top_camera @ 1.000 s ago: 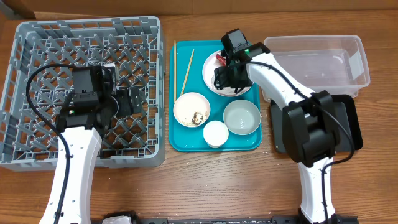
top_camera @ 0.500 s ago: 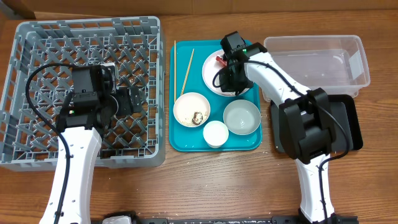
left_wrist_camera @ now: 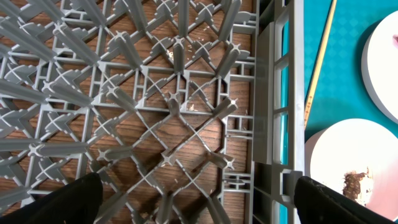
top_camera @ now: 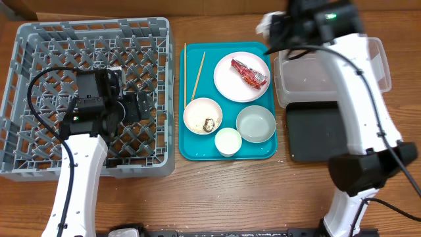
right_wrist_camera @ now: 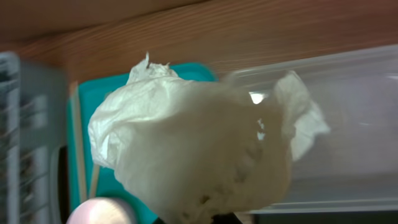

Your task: Sort waste into correct bins and load items into the dishwasher

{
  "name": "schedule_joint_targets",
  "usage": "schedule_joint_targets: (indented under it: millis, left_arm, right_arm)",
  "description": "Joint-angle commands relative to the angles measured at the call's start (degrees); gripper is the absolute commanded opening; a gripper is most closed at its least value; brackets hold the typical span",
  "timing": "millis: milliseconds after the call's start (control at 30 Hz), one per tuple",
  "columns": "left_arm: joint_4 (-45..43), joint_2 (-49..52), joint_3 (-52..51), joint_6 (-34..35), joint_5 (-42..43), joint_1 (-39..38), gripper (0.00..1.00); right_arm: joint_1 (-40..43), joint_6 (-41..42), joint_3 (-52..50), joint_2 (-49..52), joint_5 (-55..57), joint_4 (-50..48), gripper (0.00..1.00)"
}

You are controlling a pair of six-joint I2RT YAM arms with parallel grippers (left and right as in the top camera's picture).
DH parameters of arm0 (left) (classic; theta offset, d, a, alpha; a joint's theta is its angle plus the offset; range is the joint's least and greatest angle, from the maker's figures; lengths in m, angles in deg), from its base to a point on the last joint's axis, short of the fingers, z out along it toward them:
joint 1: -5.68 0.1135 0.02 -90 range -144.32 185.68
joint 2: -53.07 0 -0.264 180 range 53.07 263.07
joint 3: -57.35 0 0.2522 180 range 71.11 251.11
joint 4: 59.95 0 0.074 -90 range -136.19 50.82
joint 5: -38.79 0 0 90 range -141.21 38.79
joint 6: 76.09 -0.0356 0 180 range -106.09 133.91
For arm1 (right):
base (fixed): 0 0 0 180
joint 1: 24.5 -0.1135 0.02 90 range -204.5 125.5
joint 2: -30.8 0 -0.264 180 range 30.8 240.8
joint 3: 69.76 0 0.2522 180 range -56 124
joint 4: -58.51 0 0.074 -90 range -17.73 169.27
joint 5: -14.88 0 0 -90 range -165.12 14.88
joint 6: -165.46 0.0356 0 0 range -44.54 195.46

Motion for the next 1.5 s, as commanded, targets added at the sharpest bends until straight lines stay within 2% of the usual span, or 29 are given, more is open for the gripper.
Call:
schedule_joint_targets:
  millis: [0,67,100,167,200,233,467,600,767,1067,1267,1333,1467]
  left_arm:
    - [-0.2,0.5,0.7,-0.7,-0.4,-0.7,1.0]
    - [-0.2,0.5,0.7,-0.7,-0.4,-0.7,1.0]
    - [-0.2,0.5,0.7,-0.7,-0.4,-0.7,1.0]
    - [-0.2,0.5,0.7,-0.7,-0.4,-0.7,1.0]
    - [-0.2,0.5,0.7,-0.7,-0.4,-0.7,1.0]
    - [-0.2,0.5,0.7,-0.7,-0.4,-0.7,1.0]
    - [-0.2,0.5,0.7,-0.7,-0.4,-0.7,1.0]
    - [-0.2,0.5,0.7,-0.7,-0.4,-0.7,1.0]
    - [-0.1,0.5,0.7,-0.7,-0.4,-0.7,1.0]
    - [0.0,0.5,0.7,-0.7,-0.4,-0.7,1.0]
    - [0.0,0.5,0.7,-0.7,-0.4,-0.7,1.0]
    - [-0.1,0.5,0.7,-0.7,-0.4,-0.7,1.0]
    - [0.0,0.5,0.7,-0.7,-0.4,-0.7,1.0]
  right_arm:
    - [4.5,2.1,-4.2,4.2,3.2,0.1,0.04]
    - [6.4,2.8,-8.5,5.0,3.3,-2.0,0.06]
    - [6.8,2.8,-10.0,5.1,3.3,-2.9,0.16]
    - [7.2,2.8,-12.3,5.1,3.2,-4.3,0.82]
    - [7.3,2.7,-12.4,5.1,2.7,-4.2,0.93]
    - [7.3,1.7,-12.4,5.1,1.6,-4.2,1.0]
    - [3.3,-11.7,-5.5,4.7,-7.0,-4.6,1.0]
    - [-3.1,-23.3,-5.8,5.4,-5.9,-9.6,1.0]
    - [-8.7,-28.6,-6.4,10.2,0.2,-14.5,1.0]
    - [-8.2,-30.2,-6.4,20.2,-1.9,-16.2,1.0]
    - [-6.8,-30.6,-6.5,23.5,-2.0,-17.7,1.0]
    - [-6.5,-30.5,-6.5,24.5,-3.2,-17.9,0.96]
    - [-6.1,-30.5,-7.6,25.8,-7.9,-17.9,0.78]
